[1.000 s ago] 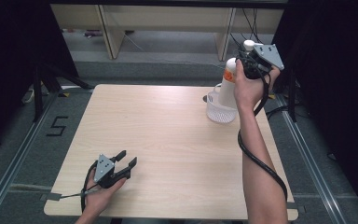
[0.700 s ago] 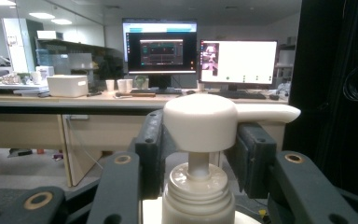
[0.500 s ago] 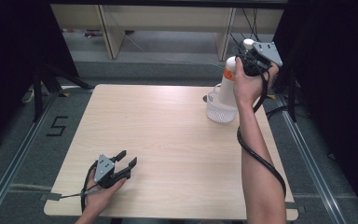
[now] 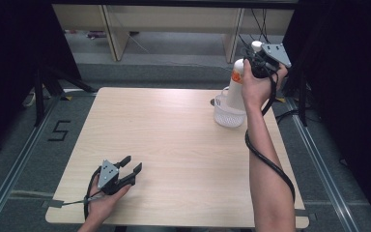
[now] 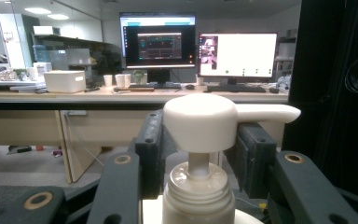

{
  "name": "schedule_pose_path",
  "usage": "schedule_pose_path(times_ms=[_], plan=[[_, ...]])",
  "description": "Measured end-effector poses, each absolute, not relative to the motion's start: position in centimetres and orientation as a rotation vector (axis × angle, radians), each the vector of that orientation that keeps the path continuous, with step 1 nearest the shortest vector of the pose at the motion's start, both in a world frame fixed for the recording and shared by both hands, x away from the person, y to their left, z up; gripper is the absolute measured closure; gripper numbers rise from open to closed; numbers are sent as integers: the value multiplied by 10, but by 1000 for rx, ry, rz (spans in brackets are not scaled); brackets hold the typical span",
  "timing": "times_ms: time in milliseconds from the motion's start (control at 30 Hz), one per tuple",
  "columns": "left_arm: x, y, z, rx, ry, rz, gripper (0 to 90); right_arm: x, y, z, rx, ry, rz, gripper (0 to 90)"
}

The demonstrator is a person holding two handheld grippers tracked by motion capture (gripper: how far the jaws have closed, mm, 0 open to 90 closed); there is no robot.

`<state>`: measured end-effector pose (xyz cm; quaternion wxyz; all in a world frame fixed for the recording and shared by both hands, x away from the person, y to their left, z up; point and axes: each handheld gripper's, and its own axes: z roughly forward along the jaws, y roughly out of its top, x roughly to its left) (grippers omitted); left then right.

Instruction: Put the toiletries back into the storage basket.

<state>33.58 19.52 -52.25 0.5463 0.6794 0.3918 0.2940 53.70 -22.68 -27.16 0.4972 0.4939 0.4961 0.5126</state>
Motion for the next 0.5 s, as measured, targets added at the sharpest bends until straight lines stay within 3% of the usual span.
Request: schedule_pose_path(times_ms=[500], plan=[[337, 196, -523, 1604, 927, 691, 461, 549, -224, -276, 1208, 1220, 1228, 599]])
